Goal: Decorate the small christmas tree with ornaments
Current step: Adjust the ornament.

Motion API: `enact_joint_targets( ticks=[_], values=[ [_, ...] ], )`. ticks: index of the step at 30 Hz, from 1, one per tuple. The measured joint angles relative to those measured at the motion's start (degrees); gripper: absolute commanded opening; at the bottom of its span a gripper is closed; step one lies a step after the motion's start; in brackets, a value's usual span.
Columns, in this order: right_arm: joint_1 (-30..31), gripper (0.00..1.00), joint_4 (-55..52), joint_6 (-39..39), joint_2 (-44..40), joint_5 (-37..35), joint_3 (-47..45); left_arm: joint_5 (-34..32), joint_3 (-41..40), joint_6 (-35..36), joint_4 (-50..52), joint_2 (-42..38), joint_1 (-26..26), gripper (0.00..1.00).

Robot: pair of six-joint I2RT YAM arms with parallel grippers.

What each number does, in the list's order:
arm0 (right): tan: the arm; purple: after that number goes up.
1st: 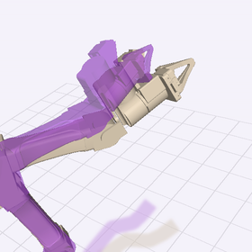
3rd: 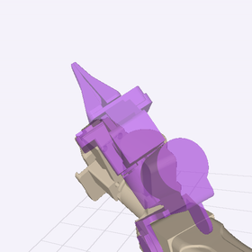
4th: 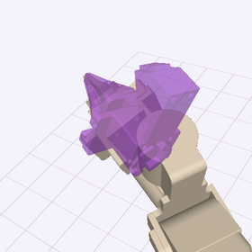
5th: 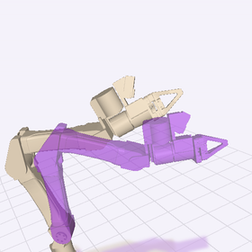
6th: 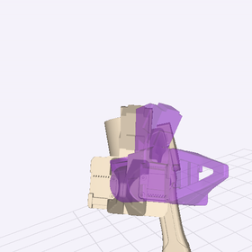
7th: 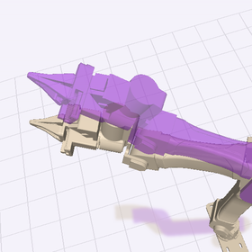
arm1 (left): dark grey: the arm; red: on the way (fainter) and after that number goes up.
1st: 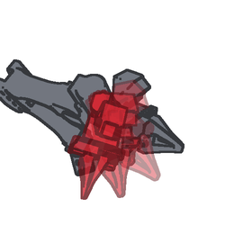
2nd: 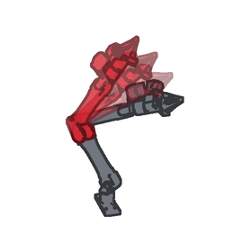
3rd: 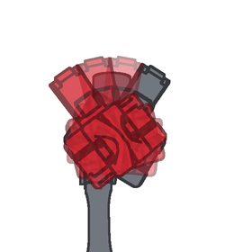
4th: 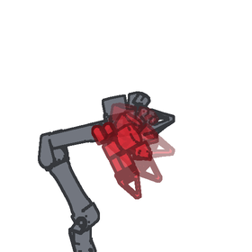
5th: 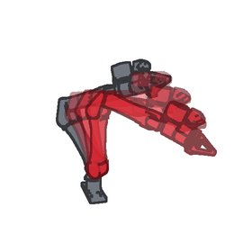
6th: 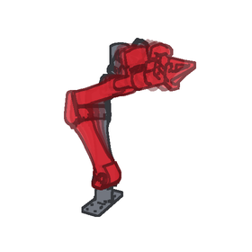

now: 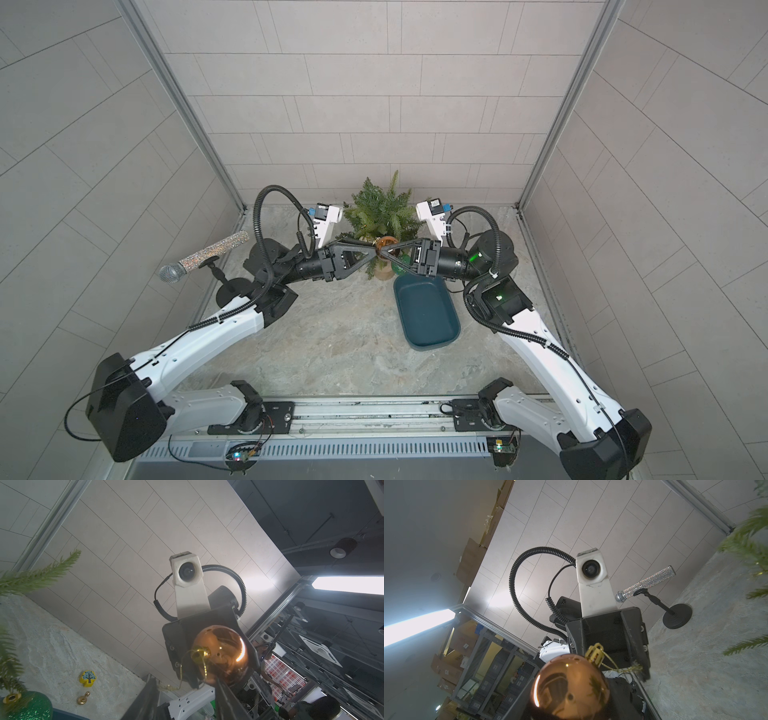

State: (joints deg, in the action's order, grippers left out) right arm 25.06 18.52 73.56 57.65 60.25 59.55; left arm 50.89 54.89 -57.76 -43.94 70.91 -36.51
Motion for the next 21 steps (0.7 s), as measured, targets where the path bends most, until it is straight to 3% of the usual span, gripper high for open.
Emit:
enact_joint_targets(
  ticks=[10,21],
  values=[
    [-0.87,0.47,1.60,1.31,0.00,0.55,-0.07,0.04,0.37,0.96,0.90,0.02,-0.02,0.01],
    [-2.75,0.47,4.35,3.08,0.00,1.16,-1.68,-2.12,0.11,4.52,5.33,-1.27,0.02,0.00]
  ],
)
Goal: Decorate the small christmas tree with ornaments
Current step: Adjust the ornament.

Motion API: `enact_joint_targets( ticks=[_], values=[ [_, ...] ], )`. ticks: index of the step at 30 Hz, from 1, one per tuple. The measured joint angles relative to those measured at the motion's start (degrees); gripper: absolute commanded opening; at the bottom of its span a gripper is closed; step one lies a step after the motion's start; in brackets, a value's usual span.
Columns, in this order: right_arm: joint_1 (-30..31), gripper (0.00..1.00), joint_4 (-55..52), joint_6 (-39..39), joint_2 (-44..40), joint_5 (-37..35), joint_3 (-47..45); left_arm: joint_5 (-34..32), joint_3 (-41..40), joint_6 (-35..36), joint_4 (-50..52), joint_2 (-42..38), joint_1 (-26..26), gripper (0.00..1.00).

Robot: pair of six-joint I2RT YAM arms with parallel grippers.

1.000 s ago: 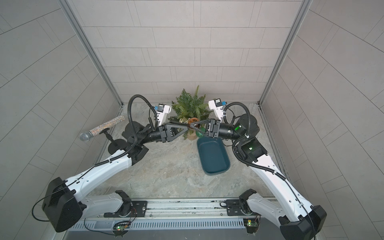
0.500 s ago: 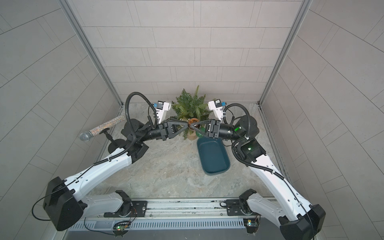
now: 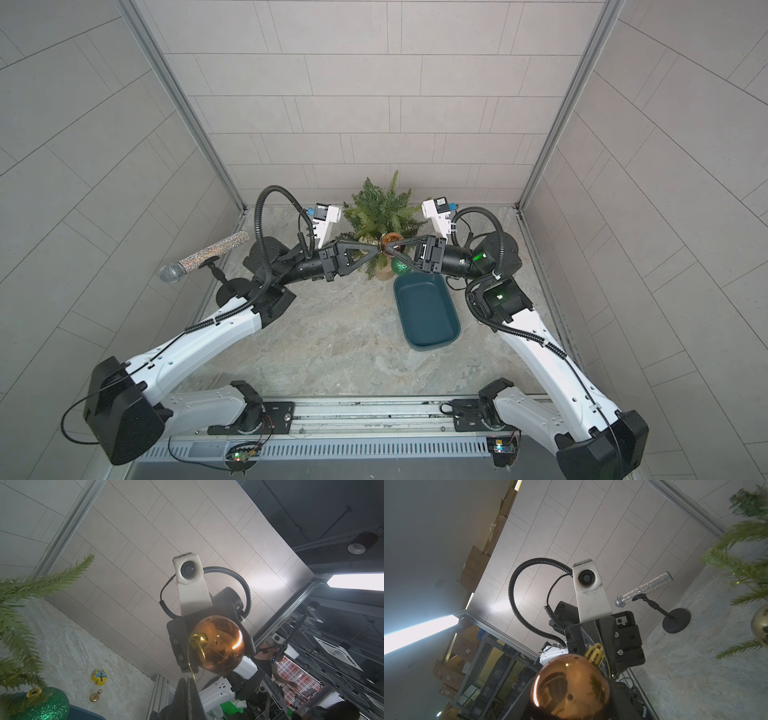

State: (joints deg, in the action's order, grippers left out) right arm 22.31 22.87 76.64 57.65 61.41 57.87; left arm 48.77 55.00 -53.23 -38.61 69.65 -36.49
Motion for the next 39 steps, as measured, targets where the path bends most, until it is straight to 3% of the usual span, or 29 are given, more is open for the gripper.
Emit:
enact_joint_targets(
  ticks=[3,4,6,8,13,18,34,39],
  values=[
    [-0.24,0.47,0.02,0.04,0.04,0.13,-0.17,-0.87,-0.15,1.33,2.43,-1.20,0.50,0.04],
    [-0.24,0.47,0.02,0.02,0.09,0.13,-0.17,-1.11,-0.31,1.79,2.95,-1.68,0.63,0.15],
    [-0.33,0.47,0.02,0.02,0.17,0.15,-0.17,-1.44,-0.33,2.69,4.04,-2.36,0.74,0.24],
    [-0.35,0.47,0.02,0.04,0.28,0.15,-0.17,-1.46,-0.33,3.34,4.83,-2.73,0.76,0.39],
    [-0.35,0.47,0.09,0.11,0.72,0.20,-0.17,-1.44,-0.26,3.85,6.19,-2.73,0.85,0.49],
    [-0.35,0.47,0.26,0.15,0.94,0.22,-0.20,-1.31,0.17,4.63,7.15,-2.56,0.83,0.52],
    [-0.35,0.47,4.81,2.97,1.88,0.37,-1.20,-3.06,5.09,12.68,15.39,-1.44,-1.20,0.47],
    [-0.35,0.47,6.36,3.82,1.88,0.57,-1.60,-4.26,6.32,15.37,17.64,-1.33,-1.68,0.39]
  ],
)
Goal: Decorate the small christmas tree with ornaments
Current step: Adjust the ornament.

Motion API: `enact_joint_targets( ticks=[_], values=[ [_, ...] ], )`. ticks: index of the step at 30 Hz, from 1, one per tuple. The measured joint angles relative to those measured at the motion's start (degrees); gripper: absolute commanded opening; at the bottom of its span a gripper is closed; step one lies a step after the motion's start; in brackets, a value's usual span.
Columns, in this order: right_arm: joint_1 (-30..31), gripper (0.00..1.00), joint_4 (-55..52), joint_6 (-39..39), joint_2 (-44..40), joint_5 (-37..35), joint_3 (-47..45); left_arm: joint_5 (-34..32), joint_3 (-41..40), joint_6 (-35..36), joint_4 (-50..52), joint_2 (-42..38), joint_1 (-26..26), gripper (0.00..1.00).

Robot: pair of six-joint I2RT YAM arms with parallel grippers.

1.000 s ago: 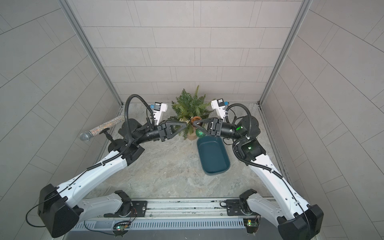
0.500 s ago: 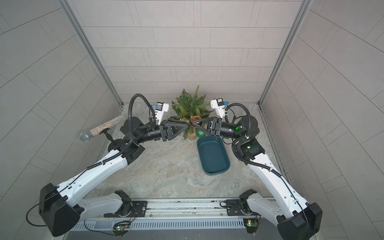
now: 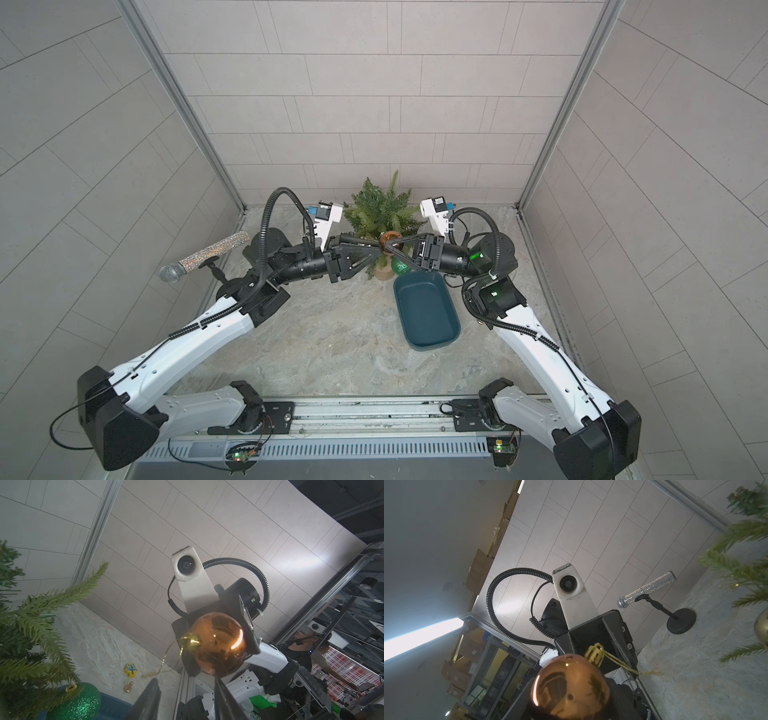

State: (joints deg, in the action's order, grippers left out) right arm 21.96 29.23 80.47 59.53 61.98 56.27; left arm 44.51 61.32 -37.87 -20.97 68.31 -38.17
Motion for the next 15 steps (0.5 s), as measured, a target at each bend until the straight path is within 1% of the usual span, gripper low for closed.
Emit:
enact_joint_targets(
  ticks=[2,5,6,9,12,15],
  values=[
    [0.00,0.47,0.24,0.44,0.00,0.13,-0.07,-0.42,0.57,0.68,0.63,0.42,0.00,0.35],
    [0.00,0.47,0.57,0.79,-0.07,0.35,-0.20,-0.92,1.16,1.18,1.49,0.87,0.00,0.35],
    [0.00,0.47,0.61,0.85,-0.13,0.42,-0.26,-1.05,1.29,1.29,1.57,1.01,0.00,0.33],
    [0.00,0.47,0.66,0.96,-0.31,0.61,-0.48,-1.25,1.70,1.75,1.79,1.25,-0.11,0.26],
    [0.00,0.47,0.76,1.07,-0.44,0.63,-0.50,-1.51,2.21,1.92,1.97,1.40,-0.17,0.12],
    [0.00,0.47,1.05,1.16,-0.55,0.66,-0.50,-1.75,2.34,2.29,2.19,1.40,-0.22,0.05]
  ],
)
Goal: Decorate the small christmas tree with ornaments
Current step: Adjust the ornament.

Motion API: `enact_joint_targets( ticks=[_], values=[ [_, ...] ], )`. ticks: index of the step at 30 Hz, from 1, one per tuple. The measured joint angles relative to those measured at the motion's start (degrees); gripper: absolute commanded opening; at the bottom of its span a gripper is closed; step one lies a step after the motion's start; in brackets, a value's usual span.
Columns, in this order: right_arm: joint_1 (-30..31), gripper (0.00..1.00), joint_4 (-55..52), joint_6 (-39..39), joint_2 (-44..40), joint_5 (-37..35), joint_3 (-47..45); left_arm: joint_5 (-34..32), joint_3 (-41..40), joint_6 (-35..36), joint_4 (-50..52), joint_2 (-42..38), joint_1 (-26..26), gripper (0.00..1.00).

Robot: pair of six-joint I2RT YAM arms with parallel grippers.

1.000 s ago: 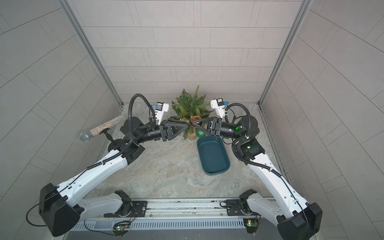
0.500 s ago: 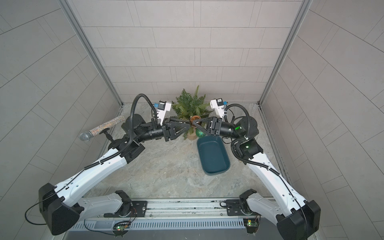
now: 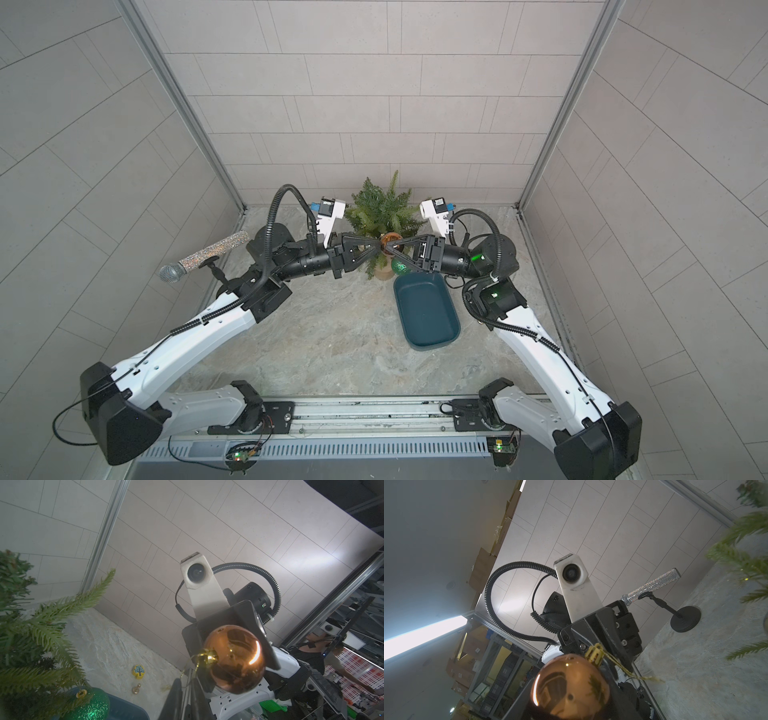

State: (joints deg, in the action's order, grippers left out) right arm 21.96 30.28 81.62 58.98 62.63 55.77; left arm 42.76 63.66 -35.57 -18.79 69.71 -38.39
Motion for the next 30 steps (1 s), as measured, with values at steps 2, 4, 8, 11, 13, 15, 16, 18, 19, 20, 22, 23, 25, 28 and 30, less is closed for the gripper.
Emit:
enact_joint_targets(
  ticks=[2,4,8,11,13,15,16,18,19,20,22,23,25,28,30],
  values=[
    [0.00,0.47,0.00,0.07,-0.09,0.04,0.00,-0.26,0.00,0.50,0.33,-0.04,0.00,0.01],
    [0.00,0.47,0.02,0.09,-0.13,0.07,0.00,-0.72,0.00,0.79,1.03,-0.17,0.00,0.00],
    [-0.02,0.47,0.02,0.07,-0.13,0.07,0.00,-2.19,0.00,1.97,3.15,-1.27,0.00,0.00],
    [-0.15,0.47,-0.13,-0.13,-0.11,0.04,0.00,-3.61,0.00,3.04,4.63,-2.58,0.02,0.00],
    [-0.15,0.47,-0.46,-0.46,-0.11,0.04,0.00,-4.66,0.00,3.69,5.77,-3.48,0.15,0.00],
    [-0.15,0.47,-1.16,-1.11,-0.11,0.02,0.02,-5.42,0.00,4.20,6.38,-4.00,0.46,0.00],
    [-0.17,0.47,-1.79,-1.70,-0.11,-0.02,0.04,-5.70,0.00,4.42,6.73,-4.20,0.63,0.00],
    [-0.15,0.47,-3.50,-2.93,0.07,-0.09,0.35,-6.25,0.00,4.81,7.50,-4.37,0.94,0.00],
    [-0.15,0.47,-4.17,-3.43,0.35,-0.11,0.72,-6.60,0.02,5.05,8.02,-4.44,1.14,0.00],
    [-0.15,0.47,-4.63,-3.76,0.72,-0.15,1.14,-6.84,0.02,5.22,8.44,-4.46,1.36,0.00],
    [-0.15,0.47,-5.40,-4.48,1.57,-0.31,2.16,-7.15,0.02,5.62,9.51,-4.48,1.70,0.00],
    [-0.15,0.47,-5.66,-4.76,1.99,-0.37,2.64,-7.34,0.02,5.73,9.88,-4.48,1.81,0.00],
    [-0.11,0.47,-6.27,-5.33,2.97,-0.61,3.89,-8.17,0.04,6.16,11.02,-4.68,2.14,0.00],
    [-0.07,0.47,-6.64,-5.86,4.37,-1.07,5.29,-9.40,0.09,6.99,13.00,-5.40,2.82,0.00],
    [0.07,0.47,-6.97,-6.29,5.20,-1.33,6.19,-9.97,0.50,7.54,14.25,-5.81,3.17,0.00]
  ],
)
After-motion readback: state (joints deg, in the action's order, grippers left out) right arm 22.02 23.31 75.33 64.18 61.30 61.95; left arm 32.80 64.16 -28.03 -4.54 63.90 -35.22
